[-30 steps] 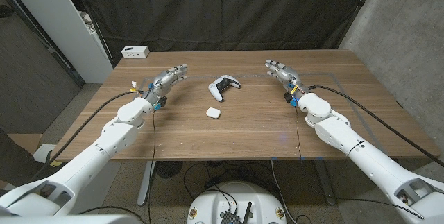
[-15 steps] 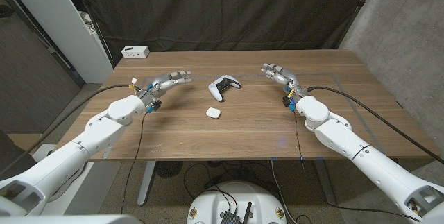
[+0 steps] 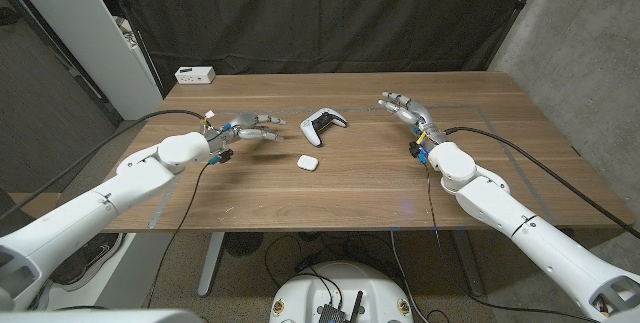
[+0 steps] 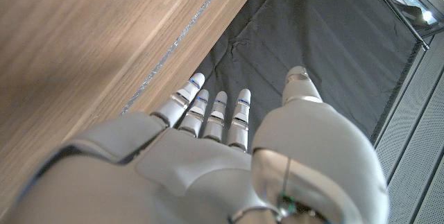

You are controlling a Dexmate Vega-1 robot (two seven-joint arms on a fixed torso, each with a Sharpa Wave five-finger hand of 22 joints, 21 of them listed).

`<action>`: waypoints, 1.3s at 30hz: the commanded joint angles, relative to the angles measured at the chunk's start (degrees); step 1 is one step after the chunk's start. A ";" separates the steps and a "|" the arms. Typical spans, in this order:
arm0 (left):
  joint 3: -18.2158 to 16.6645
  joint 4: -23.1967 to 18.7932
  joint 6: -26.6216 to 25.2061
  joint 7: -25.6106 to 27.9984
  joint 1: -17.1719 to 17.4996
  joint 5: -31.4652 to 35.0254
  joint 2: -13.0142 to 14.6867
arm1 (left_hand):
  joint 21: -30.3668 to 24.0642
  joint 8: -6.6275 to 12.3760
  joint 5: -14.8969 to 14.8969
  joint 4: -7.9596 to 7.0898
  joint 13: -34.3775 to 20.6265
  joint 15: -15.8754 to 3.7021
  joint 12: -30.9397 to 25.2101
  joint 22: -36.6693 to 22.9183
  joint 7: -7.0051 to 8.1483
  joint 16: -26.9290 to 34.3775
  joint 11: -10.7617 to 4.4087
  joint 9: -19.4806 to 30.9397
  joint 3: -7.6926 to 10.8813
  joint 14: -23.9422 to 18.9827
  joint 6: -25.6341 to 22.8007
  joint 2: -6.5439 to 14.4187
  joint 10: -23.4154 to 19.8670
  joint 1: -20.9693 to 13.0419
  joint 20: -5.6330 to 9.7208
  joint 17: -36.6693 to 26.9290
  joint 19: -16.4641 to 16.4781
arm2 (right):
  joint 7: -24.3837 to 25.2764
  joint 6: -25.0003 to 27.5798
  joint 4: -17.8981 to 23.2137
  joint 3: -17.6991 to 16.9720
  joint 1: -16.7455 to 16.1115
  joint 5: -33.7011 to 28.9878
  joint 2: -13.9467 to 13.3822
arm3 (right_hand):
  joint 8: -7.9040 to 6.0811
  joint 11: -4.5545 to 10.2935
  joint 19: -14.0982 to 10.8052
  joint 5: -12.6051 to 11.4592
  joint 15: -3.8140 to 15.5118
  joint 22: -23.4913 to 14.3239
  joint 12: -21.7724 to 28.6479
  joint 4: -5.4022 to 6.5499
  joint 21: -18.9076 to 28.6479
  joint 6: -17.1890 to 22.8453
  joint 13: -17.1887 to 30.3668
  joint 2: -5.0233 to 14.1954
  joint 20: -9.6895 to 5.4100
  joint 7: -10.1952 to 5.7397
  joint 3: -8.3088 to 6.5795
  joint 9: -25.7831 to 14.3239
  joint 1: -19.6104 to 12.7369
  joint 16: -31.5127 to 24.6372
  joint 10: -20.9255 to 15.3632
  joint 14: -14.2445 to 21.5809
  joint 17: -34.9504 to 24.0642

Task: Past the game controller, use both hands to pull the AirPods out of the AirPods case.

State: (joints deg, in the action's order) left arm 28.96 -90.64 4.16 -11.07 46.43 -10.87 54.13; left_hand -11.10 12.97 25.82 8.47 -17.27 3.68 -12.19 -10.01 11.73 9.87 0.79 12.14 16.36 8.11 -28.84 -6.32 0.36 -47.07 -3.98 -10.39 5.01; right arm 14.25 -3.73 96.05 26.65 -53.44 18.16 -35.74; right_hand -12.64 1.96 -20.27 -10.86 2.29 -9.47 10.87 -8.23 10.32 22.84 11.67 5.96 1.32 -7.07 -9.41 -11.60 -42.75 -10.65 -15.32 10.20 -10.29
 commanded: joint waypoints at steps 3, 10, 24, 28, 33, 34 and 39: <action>4.99 -0.70 -1.10 -8.55 -5.13 8.27 1.92 | 0.00 0.10 1.07 -0.15 -0.01 0.11 0.19 -0.29 0.71 0.34 -0.81 0.32 -0.51 1.06 -0.29 0.10 1.31 -1.30 -0.48 -0.05 -0.29 | 1.89 -2.43 0.88 -1.07 -2.41 -1.22 0.19 | 0.34 -0.18 0.42 -0.30 1.90 -0.23 0.45 0.34 0.06 -0.14 0.28 0.14 0.16 0.51 -0.11 -0.31 0.21 -0.12 0.12 -0.36 -0.28; 6.14 2.30 -0.16 -12.09 -7.94 8.77 0.51 | 0.06 0.21 1.81 -0.39 0.23 0.44 0.27 -0.31 0.78 0.27 -1.02 0.34 -1.22 1.96 -1.23 0.03 2.15 -1.73 -0.88 -0.05 -0.73 | 3.30 -3.35 1.45 -1.22 -3.72 -2.15 0.74 | 0.34 -0.16 0.52 -0.37 1.93 -0.23 0.48 0.40 0.09 -0.09 0.32 0.28 0.17 0.58 -0.13 -0.31 0.23 -0.16 0.17 -0.49 -0.30; 9.51 6.99 4.41 -18.45 -13.64 11.36 -2.89 | 0.00 0.01 2.99 -0.28 0.68 0.31 0.39 -0.33 0.90 0.34 -1.58 0.19 -1.83 2.76 -1.97 0.43 3.40 -3.33 -1.35 -0.01 -1.07 | 7.07 -4.58 3.47 -3.23 -7.95 -3.15 0.89 | 0.36 -0.11 0.64 -0.47 1.95 -0.23 0.64 0.48 0.16 -0.03 0.39 0.49 0.17 0.50 -0.18 -0.31 0.24 -0.32 -0.06 -0.42 -0.34; 9.39 5.72 5.34 -19.29 -13.08 11.01 -2.21 | 0.00 -0.23 3.64 0.24 0.99 0.43 0.51 -0.32 0.94 0.27 -1.86 0.06 -1.73 3.47 -2.01 0.97 4.22 -5.43 -1.44 0.03 -1.30 | 7.55 -5.36 3.52 -3.72 -8.59 -3.45 0.92 | 0.38 -0.09 0.65 -0.49 1.97 -0.23 0.67 0.53 0.19 -0.03 0.41 0.56 0.15 0.45 -0.17 -0.31 0.29 -0.36 -0.10 -0.44 -0.35; 9.24 2.71 5.50 -19.22 -11.70 12.17 -0.72 | 0.16 0.05 4.23 0.68 1.44 0.38 0.51 -0.29 0.90 0.22 -2.37 0.01 -1.66 4.29 -3.40 1.71 4.87 -8.14 -1.25 0.11 -2.03 | 7.74 -6.31 3.11 -4.08 -8.98 -3.51 1.28 | 0.37 -0.07 0.67 -0.50 1.95 -0.23 0.73 0.62 0.21 0.02 0.43 0.62 0.17 0.48 -0.15 -0.31 0.40 -0.40 -0.20 -0.43 -0.38; 9.32 2.37 5.47 -19.11 -11.53 12.67 -0.57 | 0.18 0.11 4.32 0.72 1.55 0.40 0.58 -0.28 0.91 0.22 -2.23 0.00 -1.69 4.45 -3.71 1.84 5.18 -8.67 -1.24 0.13 -2.17 | 7.64 -6.47 3.05 -4.08 -9.02 -3.57 1.27 | 0.38 -0.10 0.66 -0.50 2.01 -0.23 0.72 0.64 0.22 -0.01 0.44 0.64 0.15 0.50 -0.14 -0.32 0.43 -0.42 -0.18 -0.42 -0.39; 9.73 1.69 5.53 -17.50 -10.78 15.72 -0.40 | 0.47 0.12 4.56 0.74 2.01 0.94 0.90 -0.22 0.94 0.17 -2.24 -0.04 -1.96 5.22 -4.51 2.22 6.64 -10.46 -1.59 0.23 -3.44 | 7.54 -6.59 3.32 -4.21 -9.58 -3.54 1.29 | 0.39 -0.09 0.68 -0.50 2.12 -0.23 0.75 0.74 0.24 0.00 0.46 0.69 0.14 0.50 -0.10 -0.32 0.57 -0.46 -0.21 -0.43 -0.41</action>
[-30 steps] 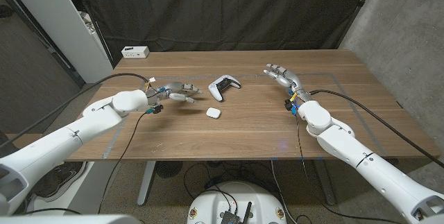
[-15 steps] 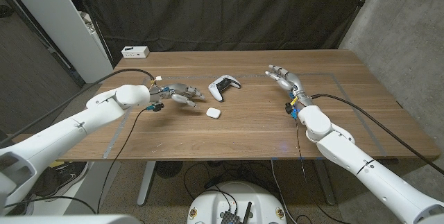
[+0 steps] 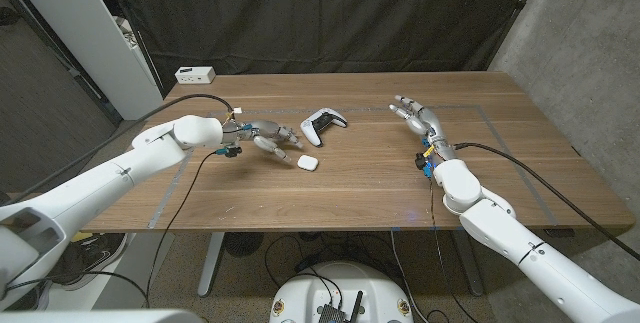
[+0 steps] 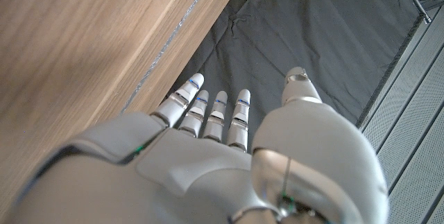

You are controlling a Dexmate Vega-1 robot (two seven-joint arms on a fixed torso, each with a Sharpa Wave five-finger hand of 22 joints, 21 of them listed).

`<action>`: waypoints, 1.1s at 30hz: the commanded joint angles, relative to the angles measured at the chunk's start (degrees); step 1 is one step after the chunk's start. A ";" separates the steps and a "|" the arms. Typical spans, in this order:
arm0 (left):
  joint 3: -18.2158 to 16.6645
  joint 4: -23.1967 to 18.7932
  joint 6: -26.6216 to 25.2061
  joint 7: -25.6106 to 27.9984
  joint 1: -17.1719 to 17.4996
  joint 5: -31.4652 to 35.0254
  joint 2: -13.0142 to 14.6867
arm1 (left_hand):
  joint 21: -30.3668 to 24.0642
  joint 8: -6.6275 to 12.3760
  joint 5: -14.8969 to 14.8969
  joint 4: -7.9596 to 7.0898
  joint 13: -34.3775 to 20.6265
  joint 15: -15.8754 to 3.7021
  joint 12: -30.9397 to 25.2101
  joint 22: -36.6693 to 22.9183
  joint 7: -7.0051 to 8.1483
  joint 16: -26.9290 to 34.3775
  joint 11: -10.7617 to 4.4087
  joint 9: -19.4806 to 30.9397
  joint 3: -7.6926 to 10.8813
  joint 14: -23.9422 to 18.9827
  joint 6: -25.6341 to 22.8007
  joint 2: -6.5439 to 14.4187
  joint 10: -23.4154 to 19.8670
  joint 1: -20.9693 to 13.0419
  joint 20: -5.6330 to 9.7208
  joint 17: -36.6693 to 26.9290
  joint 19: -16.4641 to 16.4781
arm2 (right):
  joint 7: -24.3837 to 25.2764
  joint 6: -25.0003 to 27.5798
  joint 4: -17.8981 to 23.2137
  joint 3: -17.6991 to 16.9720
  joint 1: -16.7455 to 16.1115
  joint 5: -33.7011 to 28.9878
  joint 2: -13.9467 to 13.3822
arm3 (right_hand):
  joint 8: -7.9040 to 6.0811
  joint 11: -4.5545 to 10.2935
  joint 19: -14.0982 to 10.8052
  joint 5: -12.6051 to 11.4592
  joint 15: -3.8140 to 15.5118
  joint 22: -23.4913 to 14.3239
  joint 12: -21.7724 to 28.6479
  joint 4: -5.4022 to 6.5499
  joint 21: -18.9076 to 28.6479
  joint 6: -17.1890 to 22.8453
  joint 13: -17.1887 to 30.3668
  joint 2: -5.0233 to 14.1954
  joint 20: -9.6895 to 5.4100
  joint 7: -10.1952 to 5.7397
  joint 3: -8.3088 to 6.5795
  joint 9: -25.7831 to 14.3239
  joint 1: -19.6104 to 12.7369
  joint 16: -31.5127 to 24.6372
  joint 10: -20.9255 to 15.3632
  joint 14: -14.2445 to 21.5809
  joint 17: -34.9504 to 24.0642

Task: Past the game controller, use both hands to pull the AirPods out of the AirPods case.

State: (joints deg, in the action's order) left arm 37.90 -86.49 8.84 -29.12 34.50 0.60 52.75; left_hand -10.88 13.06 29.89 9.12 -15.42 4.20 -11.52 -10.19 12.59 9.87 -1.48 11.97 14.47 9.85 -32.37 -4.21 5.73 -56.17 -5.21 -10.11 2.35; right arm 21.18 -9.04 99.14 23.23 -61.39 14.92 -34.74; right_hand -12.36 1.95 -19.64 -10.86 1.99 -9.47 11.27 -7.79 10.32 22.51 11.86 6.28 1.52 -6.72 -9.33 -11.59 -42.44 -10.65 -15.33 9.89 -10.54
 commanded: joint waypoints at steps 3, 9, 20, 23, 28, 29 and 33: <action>1.10 -2.23 0.89 2.07 1.51 6.23 0.61 | 0.20 0.03 0.56 0.08 0.32 0.36 0.19 -0.03 0.09 0.28 0.16 0.13 -0.07 3.39 -1.20 0.43 1.42 -2.09 -0.43 -0.02 -0.87 | 0.96 -1.44 0.55 -0.97 -2.22 -0.32 0.42 | 0.13 -0.07 0.10 -0.51 2.51 -0.24 0.34 0.38 0.24 0.33 0.29 0.42 -0.07 0.17 -0.14 -0.33 0.38 -0.47 -0.17 -0.17 -0.18; 1.30 -2.11 1.22 7.56 3.03 10.47 -0.51 | -0.59 0.64 0.24 -0.26 1.21 -0.97 -0.94 0.02 0.07 1.12 -0.30 0.32 -0.28 0.78 -4.04 2.50 -0.56 -5.54 0.13 0.08 0.65 | 1.62 -2.00 1.27 -1.63 -3.50 -0.54 0.28 | 0.14 -0.07 0.15 -0.51 2.81 -0.23 0.38 0.53 0.25 0.36 0.31 0.54 -0.06 0.15 -0.10 -0.33 0.57 -0.50 -0.23 -0.25 -0.22; 0.11 0.52 5.56 13.31 5.63 8.85 -2.77 | -1.17 4.69 -1.81 -1.71 2.27 -2.59 -2.74 -0.07 -1.25 1.40 -2.02 2.45 -3.37 -3.89 -14.46 4.09 -5.30 -7.45 0.92 0.10 3.39 | 1.96 -2.54 0.97 -1.89 -3.72 -0.87 0.92 | 0.15 -0.14 0.23 -0.52 2.89 -0.23 0.44 0.71 0.27 0.38 0.35 0.73 -0.03 0.13 -0.06 -0.33 0.83 -0.57 -0.31 -0.27 -0.26; -0.48 -0.15 5.15 13.74 6.48 7.80 -2.72 | -1.29 6.45 -2.41 -2.02 2.48 -3.13 -3.17 -0.14 -3.57 1.42 -2.82 3.58 -4.43 -5.20 -17.82 4.45 -6.71 -7.85 1.02 0.10 4.16 | 1.80 -2.74 0.71 -1.91 -3.72 -0.64 1.12 | 0.16 -0.16 0.28 -0.52 3.08 -0.23 0.47 0.83 0.26 0.38 0.37 0.86 -0.03 0.15 -0.05 -0.33 0.96 -0.62 -0.37 -0.24 -0.30; -1.38 -1.96 3.92 14.16 7.59 7.14 -1.91 | -1.63 7.70 -2.98 -2.35 2.63 -4.01 -3.55 -0.21 -4.55 1.45 -3.00 4.84 -5.36 -6.45 -19.66 5.03 -8.05 -8.22 1.38 0.10 5.48 | 1.26 -3.16 -0.23 -1.60 -3.10 -0.48 1.58 | 0.14 -0.21 0.36 -0.51 3.31 -0.23 0.54 0.96 0.26 0.45 0.38 1.00 -0.05 0.00 -0.03 -0.34 1.14 -0.65 -0.53 -0.26 -0.33; -1.46 -2.19 3.41 13.27 7.53 6.56 -1.63 | -1.52 6.97 -3.38 -2.68 2.68 -3.99 -3.40 -0.23 -4.77 1.26 -2.96 5.25 -6.29 -6.46 -17.49 4.52 -7.87 -7.67 1.26 0.07 5.45 | 1.19 -3.26 -0.39 -1.57 -2.99 -0.39 1.71 | 0.15 -0.20 0.39 -0.51 3.42 -0.23 0.54 0.96 0.25 0.43 0.39 1.02 -0.03 -0.02 -0.03 -0.34 1.15 -0.65 -0.53 -0.29 -0.33; -1.63 -3.28 1.90 10.53 7.33 5.74 -0.10 | -1.09 4.00 -4.38 -4.46 2.70 -3.20 -2.62 -0.29 -4.39 0.71 -0.62 7.14 -9.91 -6.03 -9.05 3.94 -6.31 -5.23 1.33 -0.07 5.28 | 1.01 -3.16 -0.54 -1.43 -2.75 -0.43 1.77 | 0.15 -0.21 0.43 -0.51 3.46 -0.23 0.58 0.94 0.25 0.45 0.40 1.05 -0.03 -0.04 -0.05 -0.34 1.13 -0.66 -0.62 -0.27 -0.31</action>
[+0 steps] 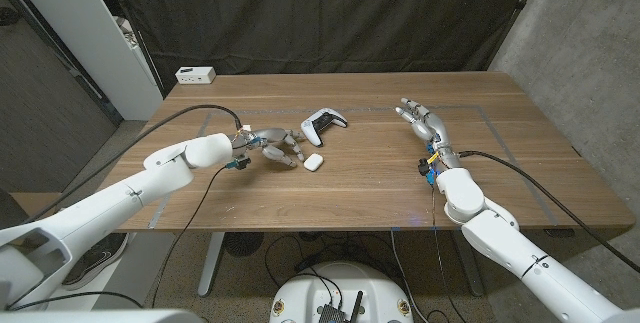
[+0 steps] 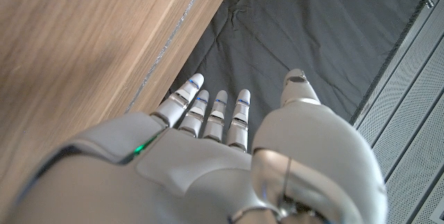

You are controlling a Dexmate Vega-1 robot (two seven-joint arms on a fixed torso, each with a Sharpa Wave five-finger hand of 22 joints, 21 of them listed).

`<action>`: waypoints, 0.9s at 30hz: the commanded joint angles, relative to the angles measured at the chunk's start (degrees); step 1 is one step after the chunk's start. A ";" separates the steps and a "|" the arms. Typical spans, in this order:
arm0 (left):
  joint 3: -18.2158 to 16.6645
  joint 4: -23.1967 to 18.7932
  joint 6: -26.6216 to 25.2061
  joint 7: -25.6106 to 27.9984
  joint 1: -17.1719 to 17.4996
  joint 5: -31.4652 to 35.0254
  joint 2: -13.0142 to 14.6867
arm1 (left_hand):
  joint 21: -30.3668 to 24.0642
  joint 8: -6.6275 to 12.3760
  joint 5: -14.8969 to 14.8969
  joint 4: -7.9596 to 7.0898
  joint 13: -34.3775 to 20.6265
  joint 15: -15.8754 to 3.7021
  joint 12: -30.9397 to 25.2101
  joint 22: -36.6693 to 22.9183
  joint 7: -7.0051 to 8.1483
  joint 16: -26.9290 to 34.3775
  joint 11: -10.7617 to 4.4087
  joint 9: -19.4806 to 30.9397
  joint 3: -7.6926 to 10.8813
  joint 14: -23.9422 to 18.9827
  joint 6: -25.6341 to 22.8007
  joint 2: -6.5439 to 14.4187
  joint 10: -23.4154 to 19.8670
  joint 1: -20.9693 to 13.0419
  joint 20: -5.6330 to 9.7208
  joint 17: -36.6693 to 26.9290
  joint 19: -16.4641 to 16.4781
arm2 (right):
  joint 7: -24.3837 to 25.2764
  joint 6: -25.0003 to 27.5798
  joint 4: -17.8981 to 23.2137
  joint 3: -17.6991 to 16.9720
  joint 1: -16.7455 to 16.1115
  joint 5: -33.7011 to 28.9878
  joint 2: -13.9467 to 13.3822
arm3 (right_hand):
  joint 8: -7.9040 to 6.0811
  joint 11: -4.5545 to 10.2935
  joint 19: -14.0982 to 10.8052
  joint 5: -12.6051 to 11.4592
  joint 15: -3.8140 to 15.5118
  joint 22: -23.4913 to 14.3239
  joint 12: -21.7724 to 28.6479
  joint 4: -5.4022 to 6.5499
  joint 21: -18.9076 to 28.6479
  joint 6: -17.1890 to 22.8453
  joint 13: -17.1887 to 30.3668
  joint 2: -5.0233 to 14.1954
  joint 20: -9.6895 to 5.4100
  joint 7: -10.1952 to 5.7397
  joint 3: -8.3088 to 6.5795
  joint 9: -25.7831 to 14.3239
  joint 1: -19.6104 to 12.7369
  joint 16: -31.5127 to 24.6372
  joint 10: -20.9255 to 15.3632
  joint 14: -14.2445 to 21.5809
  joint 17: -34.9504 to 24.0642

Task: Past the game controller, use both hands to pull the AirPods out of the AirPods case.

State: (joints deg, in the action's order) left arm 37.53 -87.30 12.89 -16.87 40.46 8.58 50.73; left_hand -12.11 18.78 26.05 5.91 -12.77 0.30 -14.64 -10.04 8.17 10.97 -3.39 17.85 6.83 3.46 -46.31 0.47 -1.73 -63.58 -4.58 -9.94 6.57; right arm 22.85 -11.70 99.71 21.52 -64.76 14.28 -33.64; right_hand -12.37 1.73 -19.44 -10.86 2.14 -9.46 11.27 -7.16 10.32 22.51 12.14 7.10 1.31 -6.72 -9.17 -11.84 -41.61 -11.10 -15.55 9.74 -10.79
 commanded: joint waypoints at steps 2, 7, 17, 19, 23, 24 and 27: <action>-1.72 -3.18 -2.71 -2.03 1.86 -2.78 2.75 | 0.36 -2.64 -0.65 -2.32 0.02 1.24 0.82 -0.42 -0.89 -0.58 1.81 1.66 -4.08 1.13 7.02 -1.55 1.99 4.24 0.70 -0.34 0.67 | -0.71 -0.59 -1.10 0.23 0.61 0.24 0.64 | 0.16 0.02 0.24 -0.52 3.31 -0.23 0.58 0.29 0.26 0.46 0.13 0.26 0.15 -0.08 -0.24 -0.09 0.27 -0.21 -0.40 -0.11 -0.05; -2.26 -4.59 -4.41 -3.12 2.38 -3.75 3.80 | 0.61 -6.19 0.09 -3.10 -0.03 1.56 1.10 -0.43 1.45 -0.47 2.96 1.80 -6.88 1.78 14.63 -2.97 2.94 5.78 0.13 -0.43 0.05 | -0.84 -0.61 -1.01 0.09 0.41 0.48 0.52 | 0.18 0.04 0.28 -0.52 3.38 -0.23 0.58 0.21 0.27 0.43 0.15 0.33 0.17 -0.20 -0.31 -0.09 0.16 -0.21 -0.39 -0.12 -0.01; -0.25 -1.88 -3.66 -7.06 -0.24 -4.65 1.55 | 0.94 -9.38 2.04 -3.60 -0.23 2.88 1.93 -0.48 4.00 -0.74 4.26 0.38 -10.24 4.90 28.87 -3.77 6.21 6.09 -0.48 -0.58 -1.82 | -1.04 -0.94 -1.31 0.07 0.38 0.78 0.68 | 0.20 0.03 0.32 -0.55 3.39 -0.23 0.64 0.00 0.29 0.43 0.18 0.36 0.14 -0.18 -0.44 -0.10 -0.12 -0.20 -0.54 -0.09 0.08; 0.26 -1.27 -3.51 -7.98 -0.96 -4.74 1.00 | 1.12 -9.36 2.54 -3.62 -0.31 3.22 2.14 -0.49 4.21 -0.88 4.33 -0.23 -10.83 6.16 31.51 -3.79 7.19 5.91 -0.70 -0.61 -2.72 | -0.93 -1.12 -1.28 0.01 0.22 0.66 0.62 | 0.20 0.00 0.35 -0.56 3.38 -0.23 0.64 -0.05 0.29 0.44 0.18 0.36 0.13 -0.16 -0.46 -0.10 -0.19 -0.19 -0.55 -0.08 0.10; 1.18 0.39 -2.32 -9.02 -2.16 -4.80 -0.19 | 1.22 -9.21 3.13 -3.62 -0.37 3.74 2.42 -0.49 4.29 -0.91 4.65 -0.81 -11.19 7.24 33.40 -3.44 8.48 5.51 -1.15 -0.67 -3.56 | -0.68 -1.51 -1.22 -0.14 -0.20 0.58 0.63 | 0.15 -0.01 0.35 -0.56 3.38 -0.23 0.65 -0.11 0.30 0.57 0.19 0.39 0.13 -0.25 -0.51 -0.10 -0.28 -0.18 -0.57 -0.09 0.12; 1.31 0.74 -1.94 -9.05 -2.30 -4.87 -0.45 | 1.28 -9.15 3.25 -3.59 -0.38 3.86 2.42 -0.49 4.32 -0.93 4.71 -0.90 -11.23 7.47 33.62 -3.36 8.59 5.39 -1.22 -0.67 -3.83 | -0.62 -1.65 -1.20 -0.16 -0.32 0.52 0.64 | 0.15 0.00 0.35 -0.56 3.39 -0.23 0.67 -0.12 0.31 0.58 0.20 0.40 0.13 -0.26 -0.52 -0.10 -0.30 -0.18 -0.60 -0.09 0.12; 2.01 1.80 -0.84 -9.53 -3.04 -4.59 -1.22 | 1.31 -8.85 3.44 -3.55 -0.39 4.00 2.41 -0.49 4.34 -0.89 4.78 -1.01 -11.26 7.64 33.38 -3.18 8.76 5.16 -1.41 -0.67 -4.09 | -0.22 -1.86 -1.03 -0.27 -0.75 0.38 0.75 | 0.13 0.00 0.36 -0.56 3.39 -0.22 0.67 -0.14 0.31 0.64 0.21 0.42 0.12 -0.29 -0.54 -0.10 -0.33 -0.19 -0.63 -0.07 0.13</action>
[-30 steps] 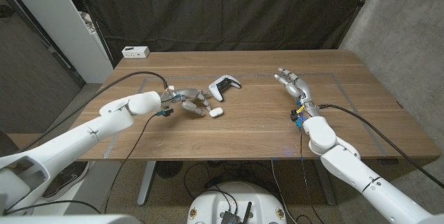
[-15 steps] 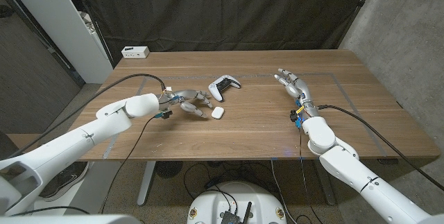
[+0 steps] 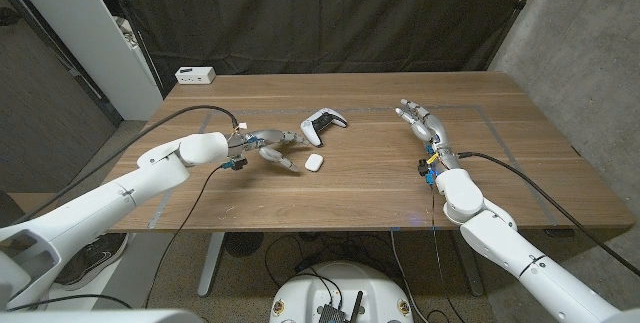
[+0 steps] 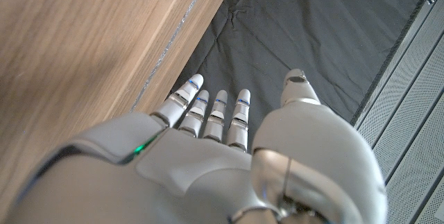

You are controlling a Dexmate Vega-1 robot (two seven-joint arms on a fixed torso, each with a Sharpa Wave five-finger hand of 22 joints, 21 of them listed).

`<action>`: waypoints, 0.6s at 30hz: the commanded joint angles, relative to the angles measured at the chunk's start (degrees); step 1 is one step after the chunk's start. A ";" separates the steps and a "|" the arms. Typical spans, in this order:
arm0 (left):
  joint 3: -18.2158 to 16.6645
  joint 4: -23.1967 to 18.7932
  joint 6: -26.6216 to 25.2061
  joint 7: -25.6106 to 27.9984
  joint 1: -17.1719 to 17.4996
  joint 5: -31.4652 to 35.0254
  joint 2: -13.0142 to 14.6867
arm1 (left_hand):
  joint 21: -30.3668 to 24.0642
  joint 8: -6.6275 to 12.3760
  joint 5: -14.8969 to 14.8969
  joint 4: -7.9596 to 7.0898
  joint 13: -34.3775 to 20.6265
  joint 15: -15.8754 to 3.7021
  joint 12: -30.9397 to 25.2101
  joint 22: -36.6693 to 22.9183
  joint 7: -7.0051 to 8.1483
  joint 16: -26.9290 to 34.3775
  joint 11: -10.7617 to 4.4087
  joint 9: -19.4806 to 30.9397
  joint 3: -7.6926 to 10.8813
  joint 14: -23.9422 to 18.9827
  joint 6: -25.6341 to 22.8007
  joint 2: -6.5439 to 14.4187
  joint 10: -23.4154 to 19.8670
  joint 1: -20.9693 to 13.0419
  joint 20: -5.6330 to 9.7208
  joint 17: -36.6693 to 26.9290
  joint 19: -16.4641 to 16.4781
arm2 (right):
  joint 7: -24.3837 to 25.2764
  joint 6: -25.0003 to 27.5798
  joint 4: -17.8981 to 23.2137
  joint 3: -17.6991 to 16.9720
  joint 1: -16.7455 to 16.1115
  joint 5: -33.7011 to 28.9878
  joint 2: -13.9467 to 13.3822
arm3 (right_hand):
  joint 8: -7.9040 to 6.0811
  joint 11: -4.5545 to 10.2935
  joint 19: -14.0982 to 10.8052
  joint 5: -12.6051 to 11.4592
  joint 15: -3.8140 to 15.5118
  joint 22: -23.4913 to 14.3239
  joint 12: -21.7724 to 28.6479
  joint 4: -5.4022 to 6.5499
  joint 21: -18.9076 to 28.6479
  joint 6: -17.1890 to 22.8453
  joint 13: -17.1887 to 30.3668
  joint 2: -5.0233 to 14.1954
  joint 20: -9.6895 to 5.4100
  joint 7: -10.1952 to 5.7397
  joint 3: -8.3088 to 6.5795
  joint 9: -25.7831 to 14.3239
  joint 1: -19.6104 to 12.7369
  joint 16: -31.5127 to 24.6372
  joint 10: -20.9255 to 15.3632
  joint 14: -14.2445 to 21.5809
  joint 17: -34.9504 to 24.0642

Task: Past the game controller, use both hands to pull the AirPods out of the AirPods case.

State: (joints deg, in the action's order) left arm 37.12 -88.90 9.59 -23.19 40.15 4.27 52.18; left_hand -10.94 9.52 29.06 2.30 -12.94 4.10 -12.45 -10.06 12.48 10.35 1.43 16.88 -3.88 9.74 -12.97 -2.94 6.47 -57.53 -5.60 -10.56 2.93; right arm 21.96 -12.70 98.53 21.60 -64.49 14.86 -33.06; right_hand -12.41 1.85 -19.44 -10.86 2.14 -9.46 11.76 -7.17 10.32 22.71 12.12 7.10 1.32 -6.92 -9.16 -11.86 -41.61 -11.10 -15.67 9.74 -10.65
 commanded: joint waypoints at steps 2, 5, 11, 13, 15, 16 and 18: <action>2.64 3.77 3.07 -3.32 -2.88 -0.33 -2.97 | 0.12 0.94 0.74 0.16 -0.23 0.24 0.17 -0.47 0.01 -0.17 -0.28 -0.16 -0.54 1.45 -0.75 0.55 0.70 -1.31 -0.45 -0.05 -0.67 | 1.03 -0.89 0.29 -0.46 -1.34 -0.25 0.28 | 0.16 -0.08 0.39 -0.56 3.44 -0.22 0.19 -0.15 0.31 0.47 0.23 0.41 0.11 -0.09 -0.54 -0.08 -0.34 -0.21 -0.53 -0.03 0.00; 2.90 4.19 3.76 -3.54 -3.04 -0.45 -3.29 | -0.12 2.79 1.72 0.49 -0.28 0.42 -0.20 -0.44 -0.12 0.06 -0.78 -0.48 -0.76 1.67 -5.01 1.42 0.65 -2.66 -0.59 0.01 -0.84 | 1.42 -1.12 0.37 -0.62 -1.74 -0.32 0.45 | 0.15 -0.06 0.42 -0.55 3.42 -0.22 0.21 -0.18 0.31 0.50 0.24 0.37 0.10 -0.10 -0.54 -0.08 -0.35 -0.22 -0.58 -0.02 0.01; 3.17 2.99 3.00 -2.79 -2.70 0.84 -3.07 | -0.38 5.20 2.94 0.79 -0.30 0.11 -0.70 -0.39 -0.05 0.37 -1.47 -0.81 -1.74 1.28 -12.49 2.28 0.47 -4.14 -0.65 0.11 -0.91 | 1.59 -1.97 0.21 -0.88 -2.34 -0.44 0.51 | 0.14 -0.08 0.45 -0.54 3.41 -0.22 0.21 -0.19 0.32 0.56 0.26 0.40 0.08 -0.04 -0.55 -0.08 -0.36 -0.23 -0.58 0.00 0.01; 3.16 2.80 2.68 -2.09 -2.51 1.30 -3.19 | -0.49 5.63 3.14 0.99 -0.29 0.06 -0.82 -0.38 -0.03 0.39 -1.56 -0.83 -1.72 1.16 -13.90 2.67 0.32 -4.80 -0.54 0.14 -0.68 | 1.80 -2.17 0.16 -1.01 -2.50 -0.37 0.71 | 0.13 -0.08 0.48 -0.54 3.45 -0.22 0.23 -0.20 0.31 0.59 0.26 0.39 0.09 -0.06 -0.55 -0.08 -0.37 -0.23 -0.62 -0.01 0.02; 3.28 2.46 2.25 -1.15 -2.35 2.25 -3.31 | -0.57 5.88 3.25 1.16 -0.26 -0.05 -0.91 -0.38 0.03 0.47 -1.53 -0.82 -1.71 0.89 -14.73 2.93 0.16 -5.30 -0.44 0.17 -0.50 | 1.72 -2.47 0.09 -1.04 -2.64 -0.55 0.59 | 0.13 -0.05 0.49 -0.53 3.44 -0.22 0.25 -0.19 0.31 0.58 0.27 0.40 0.10 -0.04 -0.55 -0.08 -0.35 -0.23 -0.67 -0.01 0.02; 3.39 2.30 2.14 -0.75 -2.32 2.84 -3.33 | -0.63 6.10 3.32 1.26 -0.25 -0.10 -1.01 -0.38 0.04 0.49 -1.49 -0.77 -1.71 0.75 -15.41 3.14 -0.04 -5.64 -0.49 0.18 -0.36 | 1.83 -2.59 0.08 -1.11 -2.75 -0.52 0.70 | 0.13 -0.04 0.51 -0.53 3.41 -0.22 0.24 -0.19 0.31 0.58 0.27 0.40 0.11 -0.01 -0.55 -0.08 -0.35 -0.23 -0.66 -0.04 0.01; 3.34 1.40 1.19 0.83 -1.72 4.12 -3.24 | -0.69 6.72 3.41 1.39 -0.22 -0.19 -1.11 -0.38 -0.12 0.53 -1.72 -0.61 -1.74 0.45 -17.07 3.57 -0.19 -6.19 -0.43 0.22 -0.18 | 2.06 -2.89 0.07 -1.23 -3.01 -0.53 0.86 | 0.13 -0.04 0.54 -0.52 3.43 -0.22 0.24 -0.19 0.31 0.60 0.28 0.39 0.13 0.01 -0.54 -0.09 -0.33 -0.23 -0.65 -0.03 0.01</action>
State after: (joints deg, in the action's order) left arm 39.67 -86.00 12.22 -25.64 37.66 4.70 49.41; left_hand -10.35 15.53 31.96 3.41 -12.94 4.10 -13.15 -10.05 12.40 10.60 0.02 15.97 -5.46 9.74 -28.48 0.47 6.26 -62.77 -5.63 -10.39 0.27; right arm 23.34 -14.38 98.67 20.90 -66.38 14.55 -32.63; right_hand -12.41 1.94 -19.13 -10.86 2.14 -9.46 11.76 -7.36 10.32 22.71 12.11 7.10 1.62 -6.92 -9.36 -11.85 -41.61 -11.10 -15.75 9.74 -10.66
